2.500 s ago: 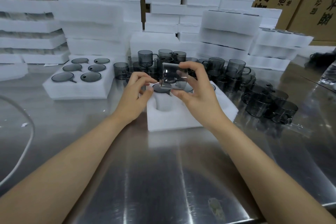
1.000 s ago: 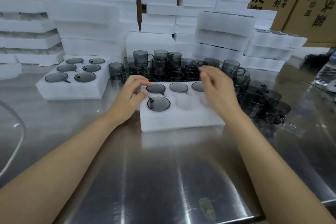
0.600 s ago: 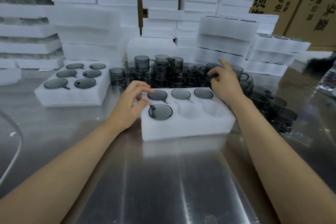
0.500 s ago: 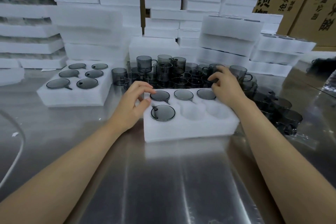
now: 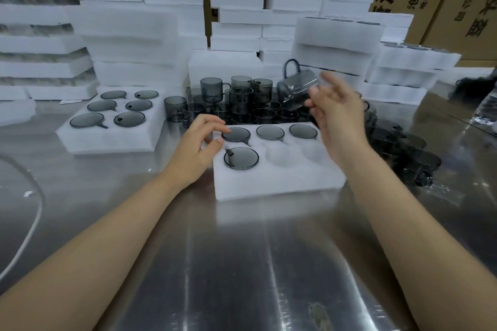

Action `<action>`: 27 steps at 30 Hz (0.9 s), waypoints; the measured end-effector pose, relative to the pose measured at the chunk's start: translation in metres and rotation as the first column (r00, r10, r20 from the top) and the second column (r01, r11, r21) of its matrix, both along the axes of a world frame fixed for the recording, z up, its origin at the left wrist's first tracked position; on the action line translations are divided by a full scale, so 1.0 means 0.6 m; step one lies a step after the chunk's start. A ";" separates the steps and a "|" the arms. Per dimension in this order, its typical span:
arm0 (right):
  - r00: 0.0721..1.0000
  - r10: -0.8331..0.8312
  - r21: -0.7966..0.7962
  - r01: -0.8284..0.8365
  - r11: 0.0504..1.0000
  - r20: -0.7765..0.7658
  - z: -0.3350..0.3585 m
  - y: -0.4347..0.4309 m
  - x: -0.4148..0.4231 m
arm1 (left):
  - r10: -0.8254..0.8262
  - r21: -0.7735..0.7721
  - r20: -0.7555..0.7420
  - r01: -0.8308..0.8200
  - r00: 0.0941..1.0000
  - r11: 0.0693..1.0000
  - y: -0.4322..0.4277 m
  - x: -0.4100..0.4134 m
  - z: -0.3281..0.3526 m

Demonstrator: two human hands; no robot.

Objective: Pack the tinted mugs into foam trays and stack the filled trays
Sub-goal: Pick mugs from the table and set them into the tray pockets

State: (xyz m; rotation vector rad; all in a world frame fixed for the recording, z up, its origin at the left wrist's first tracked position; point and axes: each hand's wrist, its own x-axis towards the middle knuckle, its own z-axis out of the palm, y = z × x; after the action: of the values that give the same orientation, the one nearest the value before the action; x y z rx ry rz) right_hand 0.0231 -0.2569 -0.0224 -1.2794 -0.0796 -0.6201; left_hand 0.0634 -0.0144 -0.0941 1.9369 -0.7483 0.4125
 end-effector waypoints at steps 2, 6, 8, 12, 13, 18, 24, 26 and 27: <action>0.986 0.127 0.086 -0.118 0.989 -0.111 -0.020 0.013 -0.003 | 0.003 -0.002 -0.011 -0.003 1.000 1.000 0.000 -0.002 0.001; 0.957 0.239 0.204 -0.204 0.957 -0.165 -0.028 0.006 0.000 | -0.013 0.019 -0.081 0.015 0.997 1.000 0.000 -0.006 0.000; 0.964 0.223 0.192 -0.194 0.962 -0.142 -0.029 0.004 0.000 | -0.005 0.044 -0.120 0.010 0.993 0.999 0.000 -0.005 -0.001; 0.962 0.240 0.170 -0.216 0.961 -0.134 -0.027 0.009 -0.003 | 0.018 0.030 -0.213 -0.011 0.977 0.999 0.000 0.004 -0.003; 0.956 0.257 0.186 -0.230 0.955 -0.138 -0.026 0.009 -0.003 | 0.016 0.019 -0.239 -0.012 0.971 1.000 0.000 0.006 -0.004; 0.930 0.351 0.373 -0.290 0.881 -0.107 -0.017 0.007 -0.007 | -0.010 -0.093 -0.327 -0.021 0.945 0.995 -0.002 0.007 -0.002; 0.962 0.255 0.212 -0.229 0.950 -0.101 -0.024 -0.004 -0.002 | -0.018 -0.182 -0.332 -0.046 0.943 0.982 -0.002 0.007 0.001; 0.977 0.199 0.110 -0.190 0.976 -0.072 -0.025 -0.007 -0.002 | -0.015 -0.206 -0.347 -0.061 0.938 0.977 -0.001 0.008 0.001; 0.985 0.164 0.021 -0.163 0.986 -0.057 -0.024 -0.008 -0.004 | -0.015 -0.224 -0.359 -0.071 0.933 0.972 0.001 0.009 0.001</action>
State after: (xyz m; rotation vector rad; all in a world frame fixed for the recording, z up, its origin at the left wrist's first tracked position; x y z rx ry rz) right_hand 0.0209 -0.2616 -0.0369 -1.2606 -0.1296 -0.4414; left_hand 0.0688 -0.0140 -0.0933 1.7351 -0.4131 0.1458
